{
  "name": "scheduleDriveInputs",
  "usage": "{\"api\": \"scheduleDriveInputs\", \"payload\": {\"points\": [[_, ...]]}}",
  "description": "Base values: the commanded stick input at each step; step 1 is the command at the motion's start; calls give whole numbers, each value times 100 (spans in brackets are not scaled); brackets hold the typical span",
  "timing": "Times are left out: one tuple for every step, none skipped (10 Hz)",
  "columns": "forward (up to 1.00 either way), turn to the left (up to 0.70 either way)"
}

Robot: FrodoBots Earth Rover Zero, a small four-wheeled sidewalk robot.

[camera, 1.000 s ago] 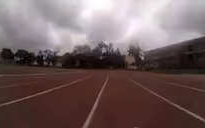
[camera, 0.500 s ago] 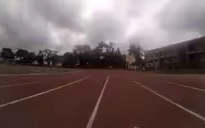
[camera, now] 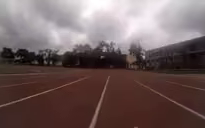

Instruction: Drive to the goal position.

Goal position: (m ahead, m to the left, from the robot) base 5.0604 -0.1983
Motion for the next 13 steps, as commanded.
{"api": "scheduleDriveInputs", "payload": {"points": [[70,0],[70,0],[70,0],[70,0],[70,0],[70,0],[70,0],[70,0],[70,0],[70,0],[70,0],[70,0],[70,0]]}}
